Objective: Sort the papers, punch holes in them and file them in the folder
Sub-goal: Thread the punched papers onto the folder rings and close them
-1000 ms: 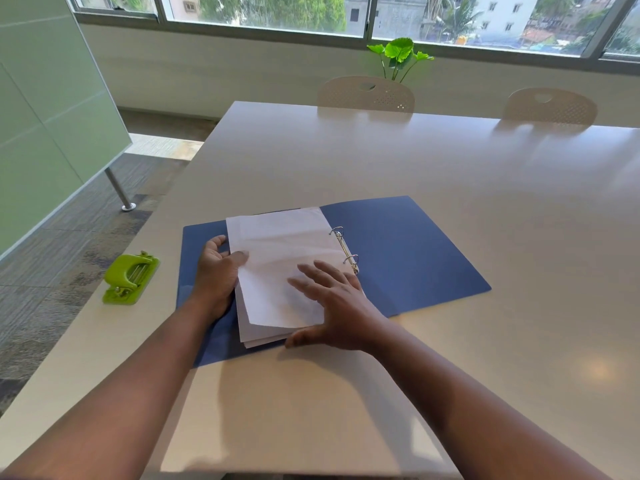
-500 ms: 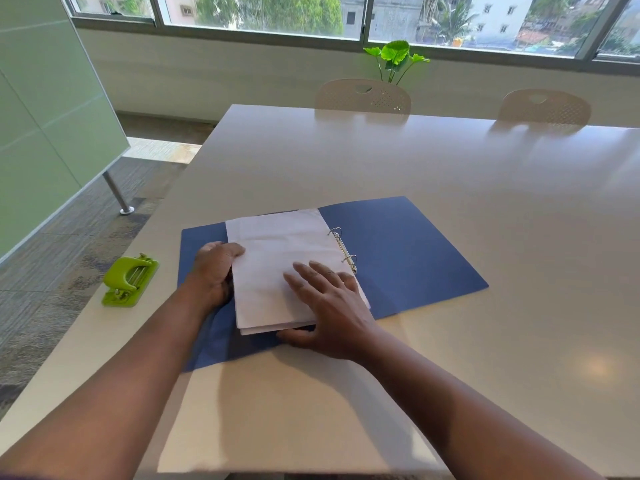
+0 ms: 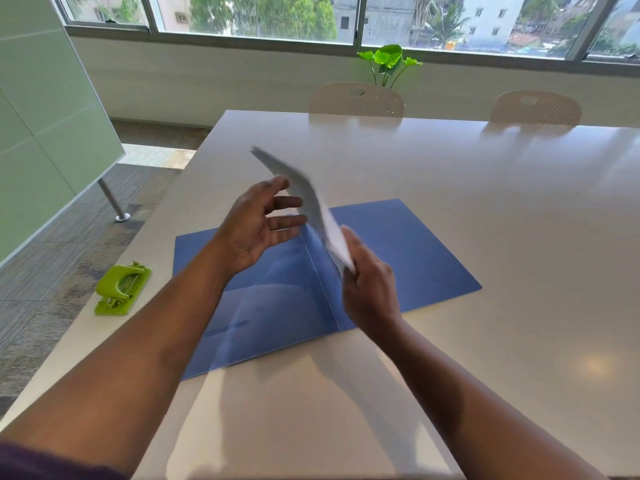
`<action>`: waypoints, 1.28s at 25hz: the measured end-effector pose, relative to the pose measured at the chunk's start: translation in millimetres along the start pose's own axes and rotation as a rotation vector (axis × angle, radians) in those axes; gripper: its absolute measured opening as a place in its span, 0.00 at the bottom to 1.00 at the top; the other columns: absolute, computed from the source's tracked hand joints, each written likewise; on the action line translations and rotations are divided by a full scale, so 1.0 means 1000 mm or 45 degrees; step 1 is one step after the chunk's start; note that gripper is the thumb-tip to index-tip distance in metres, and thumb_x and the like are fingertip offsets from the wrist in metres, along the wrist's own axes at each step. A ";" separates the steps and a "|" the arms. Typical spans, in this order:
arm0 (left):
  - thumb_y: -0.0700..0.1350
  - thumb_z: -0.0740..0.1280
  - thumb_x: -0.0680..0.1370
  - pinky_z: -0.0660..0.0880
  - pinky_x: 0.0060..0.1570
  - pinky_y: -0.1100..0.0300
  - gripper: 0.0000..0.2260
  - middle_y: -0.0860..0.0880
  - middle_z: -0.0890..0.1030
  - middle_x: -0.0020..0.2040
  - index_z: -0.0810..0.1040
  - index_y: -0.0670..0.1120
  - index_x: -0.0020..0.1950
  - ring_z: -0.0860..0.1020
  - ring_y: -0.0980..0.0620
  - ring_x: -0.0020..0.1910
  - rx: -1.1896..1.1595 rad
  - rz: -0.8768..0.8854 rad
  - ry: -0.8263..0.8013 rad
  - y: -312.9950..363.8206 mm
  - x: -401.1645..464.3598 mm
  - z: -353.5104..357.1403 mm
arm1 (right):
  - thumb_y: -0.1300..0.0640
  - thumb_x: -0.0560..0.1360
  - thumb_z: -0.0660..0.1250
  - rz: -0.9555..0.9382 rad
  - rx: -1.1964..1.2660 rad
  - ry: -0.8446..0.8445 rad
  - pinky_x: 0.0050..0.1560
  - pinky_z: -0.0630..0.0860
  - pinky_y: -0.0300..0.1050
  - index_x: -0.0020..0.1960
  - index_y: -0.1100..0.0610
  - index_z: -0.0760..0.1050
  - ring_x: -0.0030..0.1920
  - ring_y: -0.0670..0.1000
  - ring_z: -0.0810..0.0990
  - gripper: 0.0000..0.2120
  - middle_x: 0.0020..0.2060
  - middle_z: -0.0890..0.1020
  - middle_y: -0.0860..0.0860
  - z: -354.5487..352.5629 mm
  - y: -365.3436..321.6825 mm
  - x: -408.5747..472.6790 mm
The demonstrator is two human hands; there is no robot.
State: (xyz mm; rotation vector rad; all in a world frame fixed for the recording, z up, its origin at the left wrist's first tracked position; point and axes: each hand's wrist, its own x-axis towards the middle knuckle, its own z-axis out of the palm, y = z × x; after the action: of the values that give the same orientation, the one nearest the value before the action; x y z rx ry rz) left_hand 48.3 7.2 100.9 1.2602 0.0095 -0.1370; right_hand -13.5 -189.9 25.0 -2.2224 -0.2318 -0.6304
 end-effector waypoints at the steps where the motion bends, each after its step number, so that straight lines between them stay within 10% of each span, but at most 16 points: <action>1: 0.55 0.64 0.83 0.81 0.48 0.54 0.17 0.44 0.84 0.54 0.77 0.45 0.65 0.84 0.47 0.50 0.143 0.030 -0.048 -0.005 0.002 0.008 | 0.62 0.75 0.56 0.089 0.068 0.046 0.49 0.78 0.47 0.74 0.54 0.73 0.51 0.55 0.83 0.28 0.57 0.85 0.54 -0.006 0.002 0.006; 4: 0.51 0.67 0.82 0.75 0.58 0.56 0.16 0.49 0.79 0.59 0.76 0.47 0.67 0.77 0.51 0.58 0.738 0.175 0.012 -0.045 0.013 0.025 | 0.59 0.76 0.54 0.411 0.305 0.194 0.40 0.72 0.36 0.63 0.52 0.78 0.43 0.43 0.79 0.20 0.43 0.82 0.44 -0.023 0.010 0.021; 11: 0.67 0.70 0.73 0.59 0.77 0.44 0.44 0.48 0.58 0.81 0.59 0.48 0.81 0.60 0.47 0.79 1.483 0.127 -0.189 -0.111 0.033 0.029 | 0.66 0.83 0.58 1.020 0.959 0.383 0.44 0.81 0.44 0.62 0.48 0.73 0.54 0.53 0.80 0.16 0.53 0.80 0.44 -0.041 0.036 0.024; 16: 0.73 0.58 0.76 0.52 0.75 0.41 0.38 0.53 0.49 0.83 0.56 0.59 0.82 0.52 0.45 0.80 1.836 0.071 -0.208 -0.115 0.038 0.038 | 0.65 0.83 0.60 1.336 1.138 0.429 0.54 0.84 0.60 0.58 0.46 0.73 0.53 0.55 0.80 0.14 0.53 0.79 0.47 -0.043 0.051 0.023; 20: 0.74 0.55 0.76 0.50 0.74 0.42 0.35 0.52 0.44 0.83 0.59 0.62 0.80 0.49 0.45 0.80 2.006 0.040 -0.235 -0.120 0.039 0.042 | 0.69 0.81 0.62 1.339 1.153 0.417 0.52 0.85 0.52 0.63 0.52 0.72 0.52 0.53 0.82 0.16 0.55 0.81 0.49 -0.049 0.064 0.026; 26: 0.77 0.49 0.74 0.50 0.72 0.44 0.36 0.52 0.39 0.83 0.54 0.65 0.80 0.47 0.45 0.79 2.145 0.081 -0.225 -0.130 0.037 0.040 | 0.65 0.77 0.67 1.220 0.635 0.513 0.55 0.77 0.46 0.76 0.51 0.61 0.62 0.53 0.77 0.32 0.67 0.73 0.53 -0.067 0.093 0.038; 32: 0.76 0.50 0.76 0.48 0.73 0.44 0.35 0.53 0.39 0.83 0.53 0.65 0.80 0.45 0.46 0.80 2.187 0.157 -0.348 -0.120 0.038 0.024 | 0.54 0.73 0.67 0.939 -0.383 0.117 0.66 0.63 0.61 0.73 0.50 0.71 0.70 0.57 0.69 0.28 0.71 0.72 0.51 -0.076 0.105 0.044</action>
State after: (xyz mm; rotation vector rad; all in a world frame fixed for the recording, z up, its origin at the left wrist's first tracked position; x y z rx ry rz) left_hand 70.9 -55.2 -9.0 2.9309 -0.5206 -0.2146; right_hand 34.7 -317.5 21.5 -2.3216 0.7451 -0.3630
